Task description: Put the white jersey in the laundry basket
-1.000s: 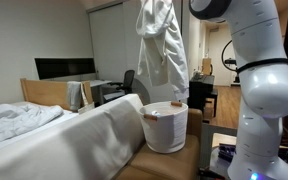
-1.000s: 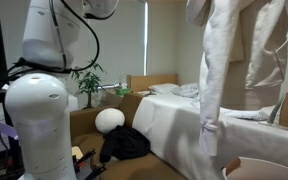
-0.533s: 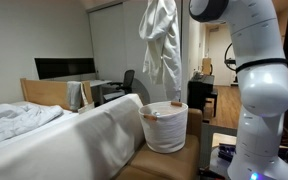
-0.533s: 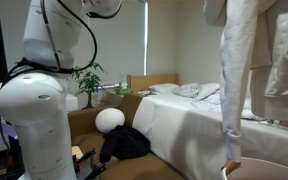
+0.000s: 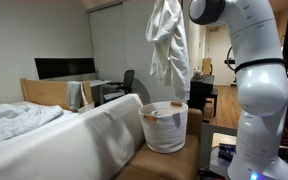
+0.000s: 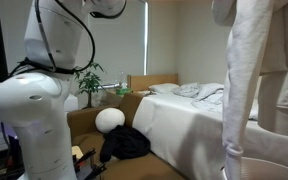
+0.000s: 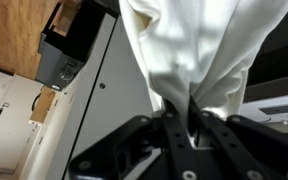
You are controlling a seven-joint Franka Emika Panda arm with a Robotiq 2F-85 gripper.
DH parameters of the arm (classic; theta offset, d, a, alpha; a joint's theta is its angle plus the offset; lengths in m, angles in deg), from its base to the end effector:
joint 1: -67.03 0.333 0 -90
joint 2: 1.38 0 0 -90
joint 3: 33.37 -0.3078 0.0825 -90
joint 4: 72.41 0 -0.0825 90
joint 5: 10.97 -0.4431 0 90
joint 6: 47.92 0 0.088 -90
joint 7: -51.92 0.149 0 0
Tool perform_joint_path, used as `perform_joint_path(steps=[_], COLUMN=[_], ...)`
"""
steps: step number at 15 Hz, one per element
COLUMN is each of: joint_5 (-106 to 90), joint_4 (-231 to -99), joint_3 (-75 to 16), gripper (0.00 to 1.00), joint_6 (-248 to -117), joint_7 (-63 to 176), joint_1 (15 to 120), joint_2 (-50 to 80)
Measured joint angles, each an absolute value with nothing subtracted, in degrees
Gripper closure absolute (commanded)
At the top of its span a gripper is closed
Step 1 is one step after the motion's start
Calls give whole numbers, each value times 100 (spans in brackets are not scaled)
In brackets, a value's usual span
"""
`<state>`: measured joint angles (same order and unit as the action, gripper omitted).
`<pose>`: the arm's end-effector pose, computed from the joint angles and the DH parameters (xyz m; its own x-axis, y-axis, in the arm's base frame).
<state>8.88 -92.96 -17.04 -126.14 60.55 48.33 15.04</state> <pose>0.4232 -0.2960 0.9685 0.4788 -0.5140 0.7118 -0.8276 -0.5349 0.1705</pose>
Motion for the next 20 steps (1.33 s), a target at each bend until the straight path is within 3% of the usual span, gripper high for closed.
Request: perform_joint_path(steps=[15, 16, 20], joint_5=[614, 602, 598], joint_4=[-9603, -9551, -9264], joint_3=[-1519, -1517, -1517], gripper=[90, 86, 86], joint_6=[-12617, -12582, -12345], joint_7=[6665, 6666, 6666], joint_1=[4142, 4113, 4086], joint_2=[1803, 1851, 2076])
